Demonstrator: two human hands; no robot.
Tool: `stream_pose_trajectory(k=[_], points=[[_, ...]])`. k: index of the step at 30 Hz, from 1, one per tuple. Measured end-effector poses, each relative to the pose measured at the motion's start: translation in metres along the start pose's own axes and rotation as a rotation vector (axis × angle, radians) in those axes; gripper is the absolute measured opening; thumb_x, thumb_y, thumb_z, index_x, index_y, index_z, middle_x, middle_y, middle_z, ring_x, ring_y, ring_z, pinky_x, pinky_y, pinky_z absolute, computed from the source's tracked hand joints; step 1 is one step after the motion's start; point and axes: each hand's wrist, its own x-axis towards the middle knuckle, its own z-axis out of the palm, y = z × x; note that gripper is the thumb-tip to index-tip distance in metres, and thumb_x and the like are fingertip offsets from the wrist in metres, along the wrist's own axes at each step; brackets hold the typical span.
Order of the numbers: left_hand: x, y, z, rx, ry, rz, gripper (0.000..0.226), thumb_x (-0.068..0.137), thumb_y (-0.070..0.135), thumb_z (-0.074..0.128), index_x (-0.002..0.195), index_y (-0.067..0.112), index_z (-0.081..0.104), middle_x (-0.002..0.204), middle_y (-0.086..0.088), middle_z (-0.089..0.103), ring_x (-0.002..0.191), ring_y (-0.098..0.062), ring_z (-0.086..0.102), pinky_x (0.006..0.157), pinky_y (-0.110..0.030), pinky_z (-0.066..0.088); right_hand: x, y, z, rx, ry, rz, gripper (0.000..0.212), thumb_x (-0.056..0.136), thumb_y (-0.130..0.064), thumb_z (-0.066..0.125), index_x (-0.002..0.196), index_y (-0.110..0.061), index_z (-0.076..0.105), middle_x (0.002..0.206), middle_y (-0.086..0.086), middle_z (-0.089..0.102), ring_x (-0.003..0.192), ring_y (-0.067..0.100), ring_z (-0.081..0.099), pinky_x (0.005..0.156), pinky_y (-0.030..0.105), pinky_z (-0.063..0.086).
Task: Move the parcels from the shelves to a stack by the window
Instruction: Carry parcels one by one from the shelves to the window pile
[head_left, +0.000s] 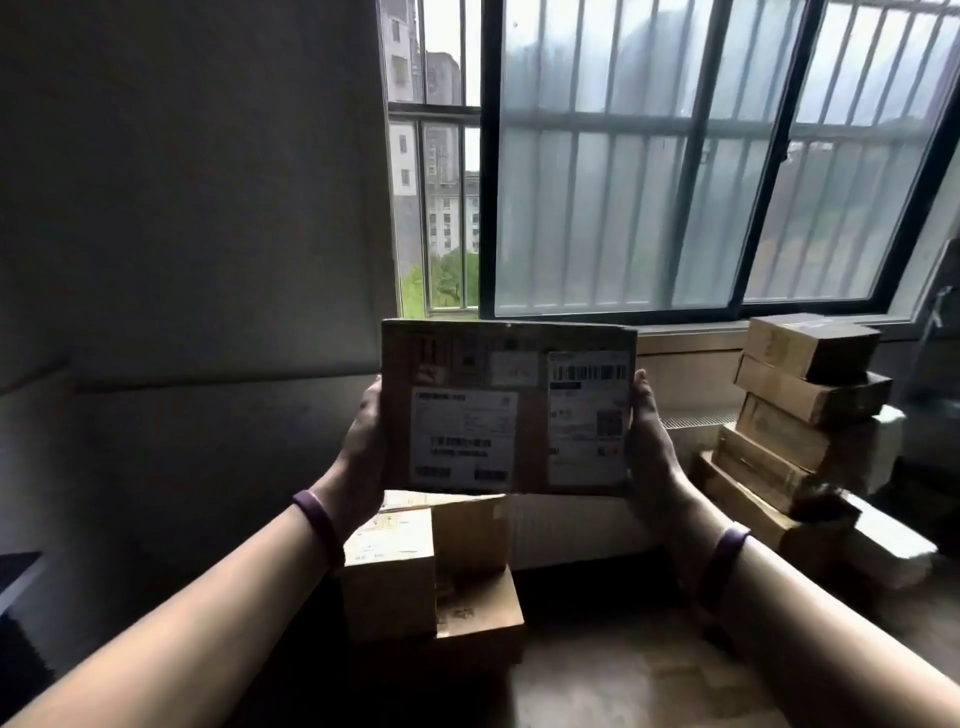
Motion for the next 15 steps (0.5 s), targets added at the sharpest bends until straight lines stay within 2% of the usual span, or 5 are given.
stream_pose_trajectory(k=[5, 8, 9, 12, 15], points=[[0.054, -0.017, 0.028, 0.016, 0.020, 0.004, 0.044, 0.101, 0.046, 0.034, 0.103, 0.013, 0.063, 0.096, -0.012, 0.068, 0.088, -0.030, 0.066, 0.077, -0.049, 0.055, 0.078, -0.013, -0.018, 0.013, -0.049, 0.028, 0.069, 0.101, -0.062, 0.019, 0.125, -0.017, 0.065, 0.112, 0.014, 0.074, 0.100, 0.031, 0.071, 0.087, 0.048, 0.057], [0.082, -0.020, 0.036, -0.014, 0.049, 0.026, 0.042, 0.092, 0.049, 0.043, 0.102, 0.013, 0.061, 0.092, -0.011, 0.066, 0.083, -0.029, 0.064, 0.072, -0.042, 0.055, 0.120, -0.014, -0.020, 0.038, -0.084, 0.065, 0.067, 0.101, -0.062, 0.018, 0.112, -0.017, 0.067, 0.098, 0.009, 0.078, 0.086, 0.024, 0.076, 0.070, 0.040, 0.062], [0.091, -0.021, 0.037, -0.028, 0.051, 0.035, 0.043, 0.085, 0.051, 0.044, 0.100, 0.015, 0.061, 0.091, -0.011, 0.066, 0.080, -0.027, 0.064, 0.070, -0.042, 0.056, 0.133, -0.014, -0.020, 0.040, -0.091, 0.064, 0.067, 0.101, -0.062, 0.018, 0.110, -0.018, 0.068, 0.096, 0.008, 0.078, 0.087, 0.023, 0.076, 0.074, 0.040, 0.062], [0.121, -0.028, 0.035, -0.082, 0.046, 0.034, 0.049, 0.087, 0.048, 0.044, 0.112, 0.008, 0.056, 0.110, -0.024, 0.059, 0.099, -0.038, 0.058, 0.088, -0.064, 0.047, 0.171, -0.012, -0.016, 0.046, -0.093, 0.055, 0.066, 0.101, -0.061, 0.020, 0.116, -0.018, 0.067, 0.104, 0.009, 0.077, 0.099, 0.026, 0.072, 0.092, 0.046, 0.055], [0.159, -0.046, 0.020, -0.099, 0.115, -0.017, 0.047, 0.101, 0.044, 0.034, 0.121, 0.007, 0.054, 0.120, -0.028, 0.056, 0.110, -0.043, 0.056, 0.098, -0.074, 0.038, 0.204, -0.007, -0.009, 0.049, -0.080, 0.062, 0.063, 0.102, -0.060, 0.020, 0.110, -0.019, 0.068, 0.096, 0.006, 0.078, 0.086, 0.020, 0.075, 0.075, 0.038, 0.061]])
